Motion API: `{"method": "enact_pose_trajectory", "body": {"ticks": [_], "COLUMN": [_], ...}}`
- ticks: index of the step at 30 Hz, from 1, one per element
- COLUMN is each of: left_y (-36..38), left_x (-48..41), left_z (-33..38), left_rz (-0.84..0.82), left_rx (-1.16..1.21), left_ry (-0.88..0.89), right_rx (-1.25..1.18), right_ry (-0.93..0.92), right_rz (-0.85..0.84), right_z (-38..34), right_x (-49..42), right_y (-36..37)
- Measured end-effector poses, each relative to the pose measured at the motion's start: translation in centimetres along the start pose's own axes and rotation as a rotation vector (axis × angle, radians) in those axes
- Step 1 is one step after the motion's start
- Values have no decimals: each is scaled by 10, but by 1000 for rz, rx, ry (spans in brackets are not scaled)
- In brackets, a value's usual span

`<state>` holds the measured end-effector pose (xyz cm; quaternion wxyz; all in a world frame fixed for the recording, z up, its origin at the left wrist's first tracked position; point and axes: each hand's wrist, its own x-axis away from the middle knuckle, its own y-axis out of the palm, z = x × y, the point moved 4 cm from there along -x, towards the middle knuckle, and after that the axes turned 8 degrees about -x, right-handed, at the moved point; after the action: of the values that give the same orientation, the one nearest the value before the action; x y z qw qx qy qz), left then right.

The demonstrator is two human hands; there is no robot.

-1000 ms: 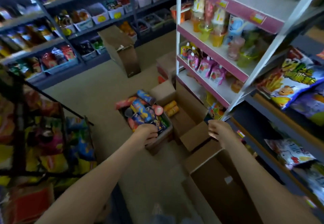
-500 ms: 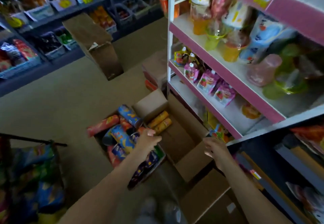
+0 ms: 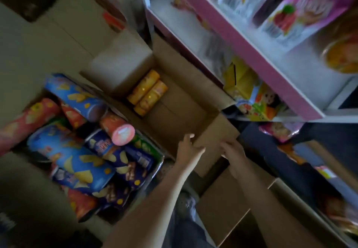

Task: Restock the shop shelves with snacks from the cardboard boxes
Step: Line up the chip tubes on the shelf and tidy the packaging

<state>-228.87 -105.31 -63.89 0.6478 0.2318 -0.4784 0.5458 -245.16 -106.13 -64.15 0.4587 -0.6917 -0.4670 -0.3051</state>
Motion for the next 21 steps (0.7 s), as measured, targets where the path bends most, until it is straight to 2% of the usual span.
{"method": "enact_pose_trajectory", "body": {"ticks": [5, 10, 13, 17, 21], "left_y": [35, 46, 56, 82, 106], "left_x": [-3, -22, -48, -80, -109], "left_z": [-22, -33, -45, -69, -86], "left_rz": [-49, 21, 52, 51, 55], "left_rx": [-123, -236, -289, -422, -566], "left_ry": [12, 19, 18, 2, -27], "right_rx": [-6, 66, 299, 516, 905], "right_ry": [43, -21, -191, -319, -573], "right_rz": [41, 77, -17, -106, -226], "right_z": [60, 78, 73, 80, 96], "right_x": [-11, -30, -54, -83, -106], "right_y": [-28, -24, 1, 26, 44]}}
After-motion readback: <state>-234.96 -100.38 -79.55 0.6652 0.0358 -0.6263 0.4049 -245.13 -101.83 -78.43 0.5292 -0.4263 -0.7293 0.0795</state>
